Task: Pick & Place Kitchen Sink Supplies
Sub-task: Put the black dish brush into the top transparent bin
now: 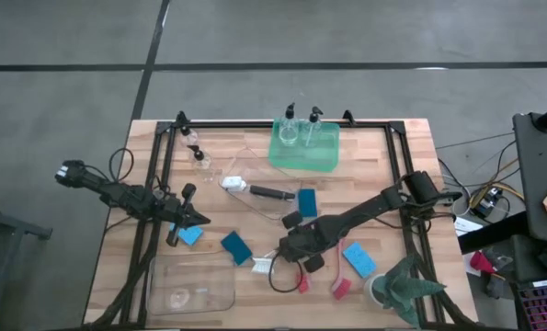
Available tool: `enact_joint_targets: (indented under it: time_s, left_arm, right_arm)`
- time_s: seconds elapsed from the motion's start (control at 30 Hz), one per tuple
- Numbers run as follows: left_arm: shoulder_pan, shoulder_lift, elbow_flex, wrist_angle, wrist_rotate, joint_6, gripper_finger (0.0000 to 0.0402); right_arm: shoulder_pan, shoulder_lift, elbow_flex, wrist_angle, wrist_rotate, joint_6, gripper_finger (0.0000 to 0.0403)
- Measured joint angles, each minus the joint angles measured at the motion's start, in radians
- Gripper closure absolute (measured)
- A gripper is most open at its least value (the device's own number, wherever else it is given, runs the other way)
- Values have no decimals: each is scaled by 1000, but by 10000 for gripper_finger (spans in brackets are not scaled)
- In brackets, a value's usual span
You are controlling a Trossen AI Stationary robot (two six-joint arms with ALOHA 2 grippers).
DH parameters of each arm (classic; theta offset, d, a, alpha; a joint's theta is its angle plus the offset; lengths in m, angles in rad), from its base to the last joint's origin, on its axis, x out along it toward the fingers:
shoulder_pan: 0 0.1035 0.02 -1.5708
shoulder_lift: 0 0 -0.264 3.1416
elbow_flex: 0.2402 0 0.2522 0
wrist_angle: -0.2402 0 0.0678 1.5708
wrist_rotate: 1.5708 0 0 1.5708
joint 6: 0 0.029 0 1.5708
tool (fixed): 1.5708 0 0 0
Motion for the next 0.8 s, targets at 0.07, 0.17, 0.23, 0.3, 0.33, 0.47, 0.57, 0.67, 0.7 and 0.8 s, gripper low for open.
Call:
enact_joint_targets:
  time_s: [0.07,0.17,0.23,0.3,0.33,0.47,0.57,0.67,0.7,0.8]
  left_arm:
    - [0,0,0,0,0,0,399]
    - [0,0,0,0,0,0,399]
    - [0,0,0,-1,0,0,399]
    - [0,0,0,0,0,0,399]
    - [0,0,0,-2,0,0,399]
    - [0,1,0,-3,0,0,399]
    - [0,1,0,-3,0,0,399]
    - [0,1,0,-3,0,0,399]
    - [0,1,0,-3,0,0,399]
    - [0,2,0,-4,0,0,399]
  right_arm:
    - [-1,-9,11,-24,2,3,304]
    - [-2,-33,31,-33,9,4,304]
    - [-2,-56,42,-40,13,3,302]
    - [-3,-82,48,-48,15,-2,299]
    - [-4,-97,48,-47,14,-1,299]
    - [-15,-162,48,-39,52,7,297]
    - [-32,-205,56,-2,114,38,296]
    - [-76,-240,79,48,121,94,296]
    - [-96,-249,85,67,121,117,296]
    - [-168,-261,102,111,124,184,295]
